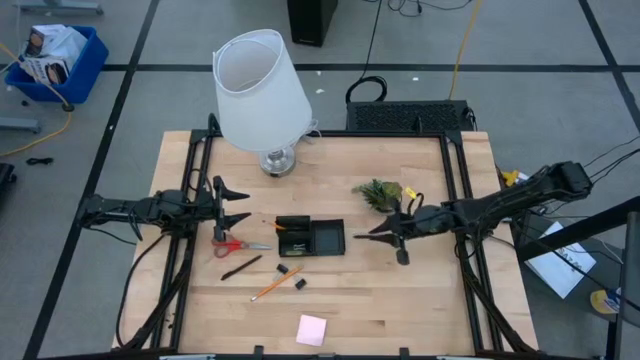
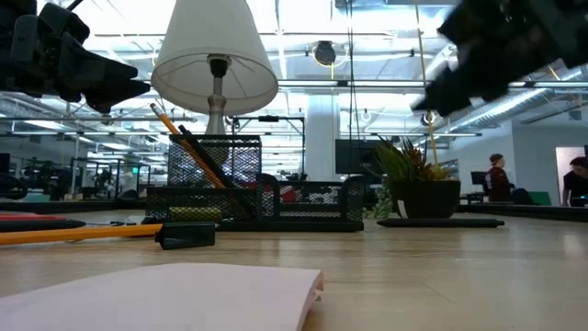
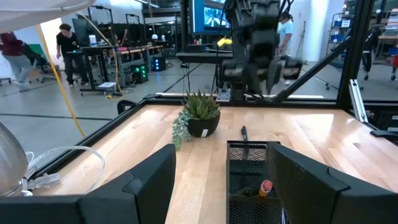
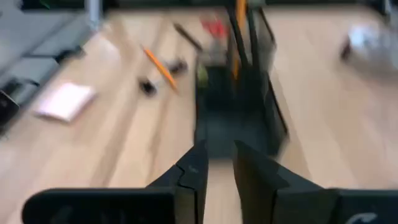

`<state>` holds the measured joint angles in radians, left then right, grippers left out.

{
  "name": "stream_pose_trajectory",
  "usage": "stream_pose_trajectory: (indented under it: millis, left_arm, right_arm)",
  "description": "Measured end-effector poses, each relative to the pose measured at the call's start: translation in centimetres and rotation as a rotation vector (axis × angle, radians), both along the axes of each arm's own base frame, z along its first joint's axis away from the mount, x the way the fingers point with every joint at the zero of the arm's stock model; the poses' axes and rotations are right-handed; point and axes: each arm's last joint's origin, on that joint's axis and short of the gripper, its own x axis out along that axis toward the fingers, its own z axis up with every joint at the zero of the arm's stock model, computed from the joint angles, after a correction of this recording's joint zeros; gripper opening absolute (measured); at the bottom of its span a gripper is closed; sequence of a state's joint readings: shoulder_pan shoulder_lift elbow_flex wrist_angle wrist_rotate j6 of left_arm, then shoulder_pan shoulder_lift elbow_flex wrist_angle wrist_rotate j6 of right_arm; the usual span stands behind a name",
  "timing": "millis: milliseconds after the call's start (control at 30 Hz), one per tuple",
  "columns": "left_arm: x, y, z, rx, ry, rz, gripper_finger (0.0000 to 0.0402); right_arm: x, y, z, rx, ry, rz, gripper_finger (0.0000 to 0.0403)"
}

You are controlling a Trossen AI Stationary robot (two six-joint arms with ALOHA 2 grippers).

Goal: Pick and place office supplies into organizer
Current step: Put the right black pen into the black desk organizer

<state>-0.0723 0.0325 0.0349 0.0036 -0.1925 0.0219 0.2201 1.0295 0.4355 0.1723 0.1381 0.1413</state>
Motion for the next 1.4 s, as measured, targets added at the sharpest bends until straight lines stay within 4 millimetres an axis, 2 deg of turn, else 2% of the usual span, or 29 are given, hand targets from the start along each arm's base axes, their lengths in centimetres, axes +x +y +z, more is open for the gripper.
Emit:
stream_pose_trajectory:
  millis: [100,400,767,867,1133,1400]
  left_arm:
    - [0.0,0.0,0.0,0.000,0.000,0.000,0.0255]
    - [0.0,0.0,0.0,0.000,0.001,0.000,0.0255]
    - [0.0,0.0,0.0,0.000,0.000,0.000,0.0255]
    - [0.0,0.0,0.0,0.000,0.000,0.000,0.0255]
    - [0.0,0.0,0.0,0.000,0.000,0.000,0.0255]
    - [0.0,0.0,0.0,0.000,0.000,0.000,0.0255]
  right_arm:
    - [-1.0,-0.4,-1.6,-0.029,0.157,-0.060,0.0065]
    - [-2.1,-0.4,-2.9,0.055,0.350,-0.057,0.0058]
    - [-2.5,-0.7,-3.4,-0.015,0.406,-0.100,0.0057]
    - [-2.4,-0.7,-3.7,-0.045,0.421,-0.110,0.0067]
    - [-2.1,-0.7,-4.8,-0.057,0.492,-0.116,0.0130]
    - [-1.8,-0.6,-6.2,-0.077,0.569,-0.124,0.0129]
